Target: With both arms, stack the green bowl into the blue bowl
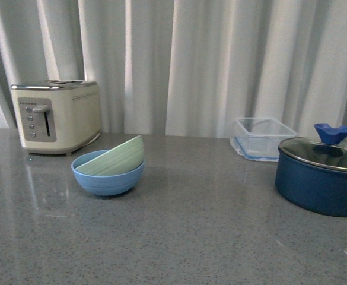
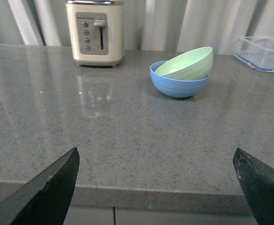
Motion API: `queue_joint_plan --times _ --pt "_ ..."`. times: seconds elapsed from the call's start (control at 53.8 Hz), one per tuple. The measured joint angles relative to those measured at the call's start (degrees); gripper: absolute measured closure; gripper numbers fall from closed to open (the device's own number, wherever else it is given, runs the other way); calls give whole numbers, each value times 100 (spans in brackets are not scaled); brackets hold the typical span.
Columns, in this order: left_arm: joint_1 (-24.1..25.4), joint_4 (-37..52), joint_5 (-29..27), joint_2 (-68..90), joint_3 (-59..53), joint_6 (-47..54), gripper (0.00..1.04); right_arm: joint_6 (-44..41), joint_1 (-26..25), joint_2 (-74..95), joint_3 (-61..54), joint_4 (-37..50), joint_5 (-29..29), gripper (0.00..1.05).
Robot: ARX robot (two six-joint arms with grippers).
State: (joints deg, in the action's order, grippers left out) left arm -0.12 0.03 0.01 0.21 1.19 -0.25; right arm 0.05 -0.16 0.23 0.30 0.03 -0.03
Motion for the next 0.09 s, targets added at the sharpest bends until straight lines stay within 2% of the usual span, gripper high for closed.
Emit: queue_joint_plan --times 0.093 --pt "0 0 -15 -2 0 0 7 -2 2 0 0 0 -17 10"
